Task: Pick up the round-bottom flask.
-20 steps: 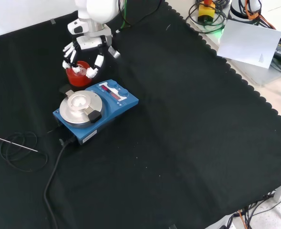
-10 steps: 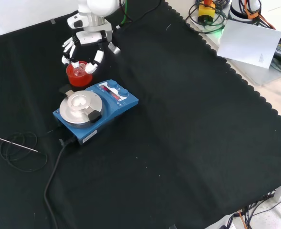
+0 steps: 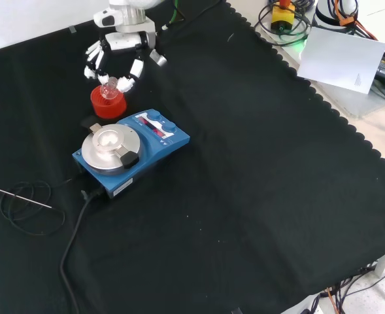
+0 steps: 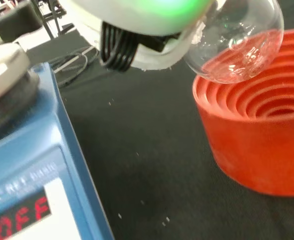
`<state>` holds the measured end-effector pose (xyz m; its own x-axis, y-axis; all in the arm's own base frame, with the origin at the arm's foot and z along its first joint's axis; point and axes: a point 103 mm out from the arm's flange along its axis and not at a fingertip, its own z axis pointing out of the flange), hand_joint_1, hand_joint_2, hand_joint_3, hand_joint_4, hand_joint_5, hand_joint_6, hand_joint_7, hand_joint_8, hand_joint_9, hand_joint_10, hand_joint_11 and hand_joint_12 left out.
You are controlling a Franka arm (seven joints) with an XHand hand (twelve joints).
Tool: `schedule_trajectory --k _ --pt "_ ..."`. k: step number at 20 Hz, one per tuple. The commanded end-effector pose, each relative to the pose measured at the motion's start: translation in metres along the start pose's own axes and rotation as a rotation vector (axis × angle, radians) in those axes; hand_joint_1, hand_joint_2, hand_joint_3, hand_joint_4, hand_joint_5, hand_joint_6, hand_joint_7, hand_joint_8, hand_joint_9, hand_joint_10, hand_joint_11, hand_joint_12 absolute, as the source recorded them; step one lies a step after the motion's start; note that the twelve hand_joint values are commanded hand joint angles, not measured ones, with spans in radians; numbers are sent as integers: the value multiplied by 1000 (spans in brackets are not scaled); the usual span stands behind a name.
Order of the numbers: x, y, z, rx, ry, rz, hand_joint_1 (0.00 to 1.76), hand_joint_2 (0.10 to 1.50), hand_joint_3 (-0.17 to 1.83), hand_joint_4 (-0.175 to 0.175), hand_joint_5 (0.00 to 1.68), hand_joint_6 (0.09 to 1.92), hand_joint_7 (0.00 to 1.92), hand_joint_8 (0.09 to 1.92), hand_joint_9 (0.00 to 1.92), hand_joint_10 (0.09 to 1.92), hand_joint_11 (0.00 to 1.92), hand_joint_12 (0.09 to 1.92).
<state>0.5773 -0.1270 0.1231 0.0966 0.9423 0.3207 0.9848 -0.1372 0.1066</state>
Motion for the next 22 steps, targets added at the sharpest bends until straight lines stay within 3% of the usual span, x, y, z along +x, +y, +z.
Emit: schedule_trajectory --k 1,11,22 --pt "11 -7 -32 -2 38 57 1195 613 778 -162 1232 796 614 612 811 556 475 1254" --pt "39 -5 -76 23 82 102 1191 605 790 -139 1235 796 620 611 814 551 476 1256" --pt "67 6 -86 47 130 112 1189 604 793 -131 1236 798 617 609 810 548 473 1257"
